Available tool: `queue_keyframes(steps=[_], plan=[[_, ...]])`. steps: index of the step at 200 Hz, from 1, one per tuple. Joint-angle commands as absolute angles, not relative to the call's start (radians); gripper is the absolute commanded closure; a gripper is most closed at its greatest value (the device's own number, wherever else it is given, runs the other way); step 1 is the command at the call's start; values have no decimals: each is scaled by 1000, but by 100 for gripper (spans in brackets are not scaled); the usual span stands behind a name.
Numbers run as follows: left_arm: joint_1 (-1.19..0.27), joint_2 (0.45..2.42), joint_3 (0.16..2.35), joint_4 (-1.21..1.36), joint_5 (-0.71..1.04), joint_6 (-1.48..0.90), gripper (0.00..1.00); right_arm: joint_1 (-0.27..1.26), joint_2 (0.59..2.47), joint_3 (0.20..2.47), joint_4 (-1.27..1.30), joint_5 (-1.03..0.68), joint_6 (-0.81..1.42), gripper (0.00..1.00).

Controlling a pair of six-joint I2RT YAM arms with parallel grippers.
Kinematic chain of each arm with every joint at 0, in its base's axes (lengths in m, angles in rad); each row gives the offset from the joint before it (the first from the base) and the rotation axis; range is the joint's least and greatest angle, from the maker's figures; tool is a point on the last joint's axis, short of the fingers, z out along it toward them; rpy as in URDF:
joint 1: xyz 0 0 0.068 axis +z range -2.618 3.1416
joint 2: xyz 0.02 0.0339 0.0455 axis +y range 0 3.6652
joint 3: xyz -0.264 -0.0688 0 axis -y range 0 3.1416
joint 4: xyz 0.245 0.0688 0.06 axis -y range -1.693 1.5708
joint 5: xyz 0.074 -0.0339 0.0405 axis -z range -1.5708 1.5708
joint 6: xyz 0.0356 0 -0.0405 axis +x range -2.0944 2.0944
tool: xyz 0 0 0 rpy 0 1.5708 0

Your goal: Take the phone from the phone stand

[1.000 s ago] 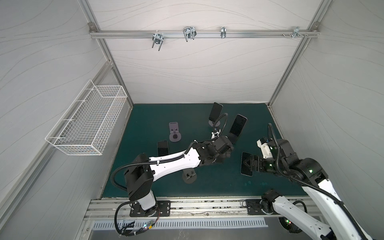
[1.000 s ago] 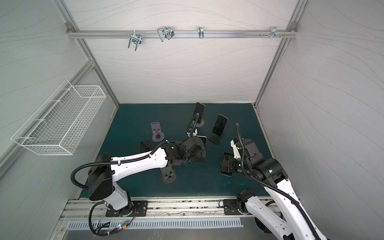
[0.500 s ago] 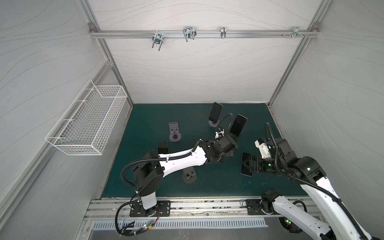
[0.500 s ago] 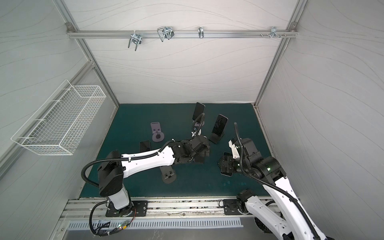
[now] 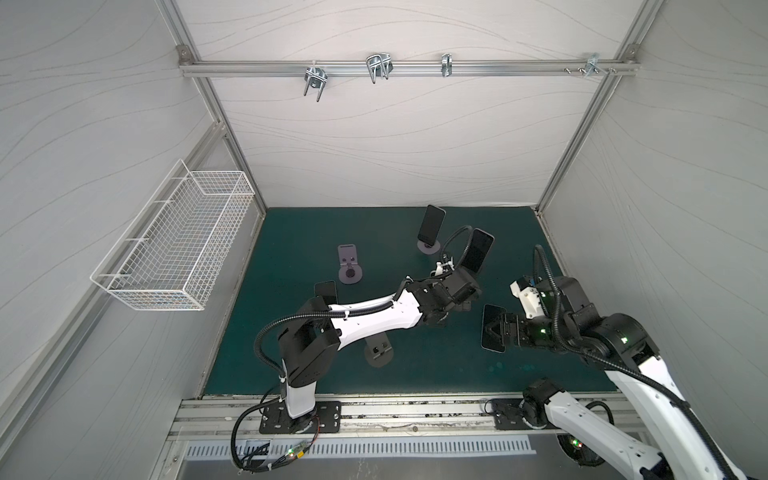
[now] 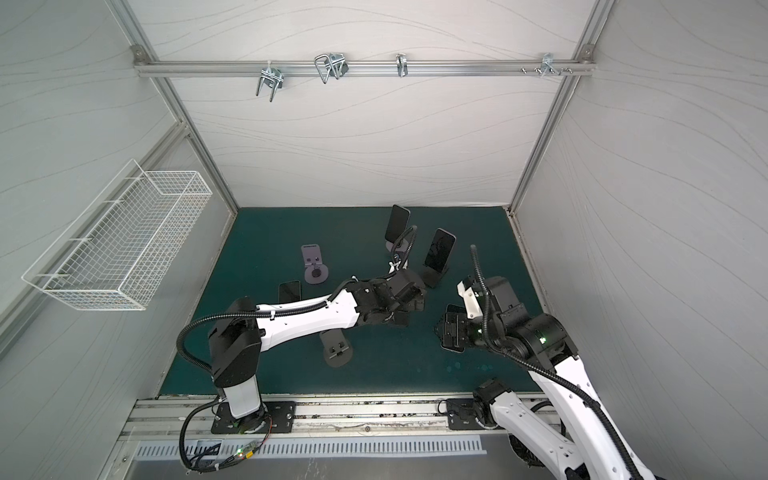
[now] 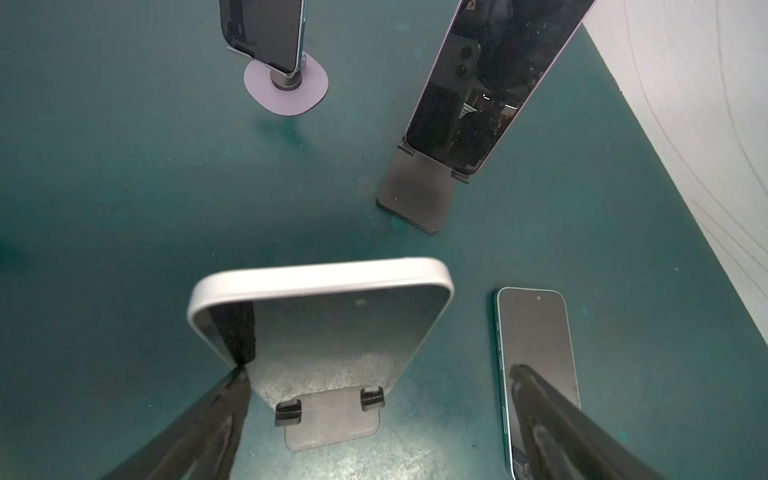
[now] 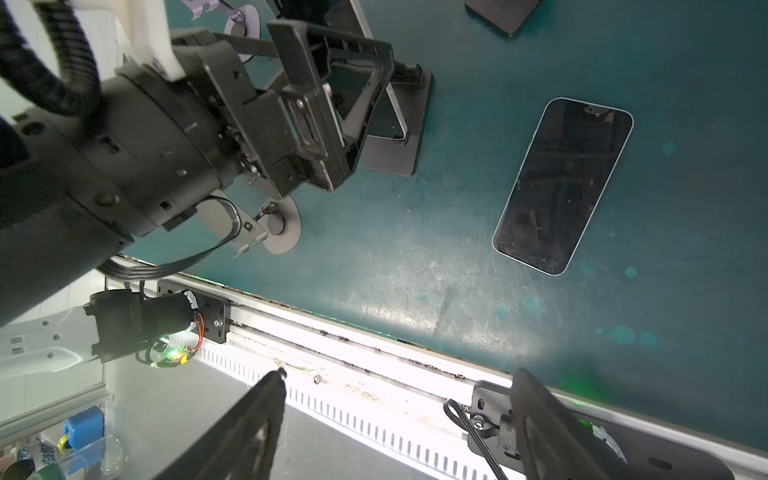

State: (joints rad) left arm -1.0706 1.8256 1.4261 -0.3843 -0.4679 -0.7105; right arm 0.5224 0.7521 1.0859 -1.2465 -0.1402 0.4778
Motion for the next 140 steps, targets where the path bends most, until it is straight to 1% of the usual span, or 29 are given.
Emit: queue_keyframes(steps=[1,140], plan=[[-1060,1843,1468,-378,-494,-715,2,518,746,1104,-1281,-151,489,14],[-1015,1876,1481,-346,-451,-675,2,518,739,1097,-1280,-132,502,14]])
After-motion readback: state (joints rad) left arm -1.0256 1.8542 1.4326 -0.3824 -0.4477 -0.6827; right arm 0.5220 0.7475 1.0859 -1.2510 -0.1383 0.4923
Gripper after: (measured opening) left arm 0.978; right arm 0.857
